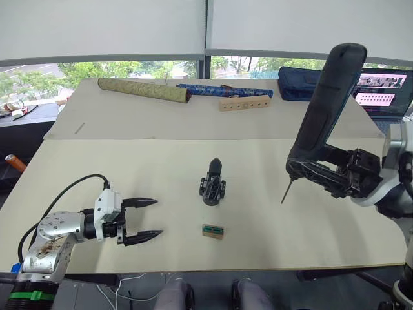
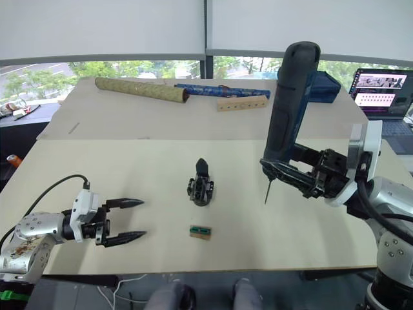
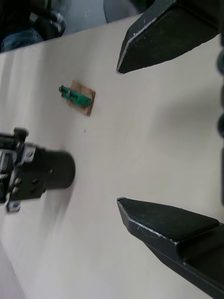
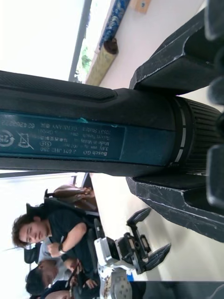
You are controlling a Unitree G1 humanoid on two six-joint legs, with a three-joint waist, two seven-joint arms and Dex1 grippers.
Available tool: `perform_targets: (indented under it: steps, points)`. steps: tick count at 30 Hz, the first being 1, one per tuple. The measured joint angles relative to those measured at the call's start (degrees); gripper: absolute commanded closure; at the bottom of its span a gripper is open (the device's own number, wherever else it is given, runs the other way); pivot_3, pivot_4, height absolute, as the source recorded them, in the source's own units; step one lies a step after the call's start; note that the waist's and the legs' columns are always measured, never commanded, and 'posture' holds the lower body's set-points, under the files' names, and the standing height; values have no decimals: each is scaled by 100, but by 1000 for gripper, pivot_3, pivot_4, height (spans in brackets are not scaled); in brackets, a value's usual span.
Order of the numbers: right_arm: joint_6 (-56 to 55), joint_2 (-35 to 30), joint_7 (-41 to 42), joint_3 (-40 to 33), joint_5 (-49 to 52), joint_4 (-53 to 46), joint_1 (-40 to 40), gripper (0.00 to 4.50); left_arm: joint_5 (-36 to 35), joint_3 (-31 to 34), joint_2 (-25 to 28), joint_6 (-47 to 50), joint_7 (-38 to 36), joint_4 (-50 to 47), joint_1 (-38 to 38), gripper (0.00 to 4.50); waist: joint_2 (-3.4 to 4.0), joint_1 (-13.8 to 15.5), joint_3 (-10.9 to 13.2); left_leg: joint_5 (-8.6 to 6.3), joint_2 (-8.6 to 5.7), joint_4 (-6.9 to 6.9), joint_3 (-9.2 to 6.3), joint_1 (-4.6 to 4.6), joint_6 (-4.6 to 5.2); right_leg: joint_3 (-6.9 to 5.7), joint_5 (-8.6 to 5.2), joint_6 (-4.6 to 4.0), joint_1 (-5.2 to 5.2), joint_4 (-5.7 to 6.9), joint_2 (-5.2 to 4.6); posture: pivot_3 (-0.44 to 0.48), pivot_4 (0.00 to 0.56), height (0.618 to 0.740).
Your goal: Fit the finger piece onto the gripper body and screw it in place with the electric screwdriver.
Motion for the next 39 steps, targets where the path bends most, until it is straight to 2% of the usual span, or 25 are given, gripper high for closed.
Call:
perform_targets:
  steps: [6, 10, 20, 30, 39]
  points:
    - [-675, 130, 237, 469, -11, -336, 362, 2572, 205, -240, -189, -179, 55, 65, -54, 0, 0, 7, 0, -2, 1, 1, -3, 7, 3, 0, 0, -1, 7, 1, -1, 0, 150, 740]
    - [-1225, 296, 350, 1006, -207, -385, 399, 2572, 469, -648, -416, -277, 43, 253, -196, 0, 0, 10, 0, -3, -2, 4, -3, 6, 4, 0, 0, -1, 8, 2, 0, 0, 150, 740]
    - [-2282, 720, 491, 2401, -982, -288, 395, 2572, 1100, -1547, -1241, -661, 292, 495, -889, 0, -1, 11, 0, -2, -5, 7, -4, 5, 4, 0, 0, 0, 8, 1, 2, 0, 150, 740]
    - [-2855, 775, 615, 2968, -1378, 72, 396, 2572, 1425, -1888, -1565, -737, 547, 600, -1169, 0, 0, 50, -1, -6, -8, 14, -6, 7, 12, -2, 0, 0, 16, 2, -4, 0, 150, 740]
    - [-2981, 778, 691, 3180, -1389, 198, 395, 2572, 1545, -2029, -1577, -746, 559, 600, -1250, 0, 0, 55, -1, -8, -8, 15, -8, 8, 15, -3, 0, 0, 19, 1, -5, 0, 150, 740]
